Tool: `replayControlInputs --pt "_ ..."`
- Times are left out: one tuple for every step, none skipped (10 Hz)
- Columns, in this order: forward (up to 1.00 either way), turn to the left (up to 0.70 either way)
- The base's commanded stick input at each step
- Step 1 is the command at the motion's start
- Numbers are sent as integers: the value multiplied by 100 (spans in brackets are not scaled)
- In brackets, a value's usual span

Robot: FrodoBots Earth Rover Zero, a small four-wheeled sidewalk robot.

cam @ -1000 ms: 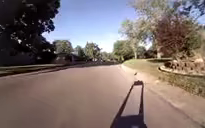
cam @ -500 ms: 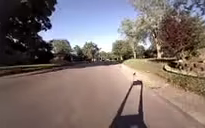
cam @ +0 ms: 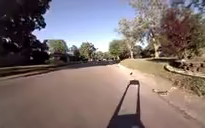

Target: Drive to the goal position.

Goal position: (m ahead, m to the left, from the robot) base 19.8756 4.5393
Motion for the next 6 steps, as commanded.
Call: replayControlInputs --pt "100 0" --pt "100 0" --pt "100 0" --pt "100 0" --pt "100 0" --pt "100 0"
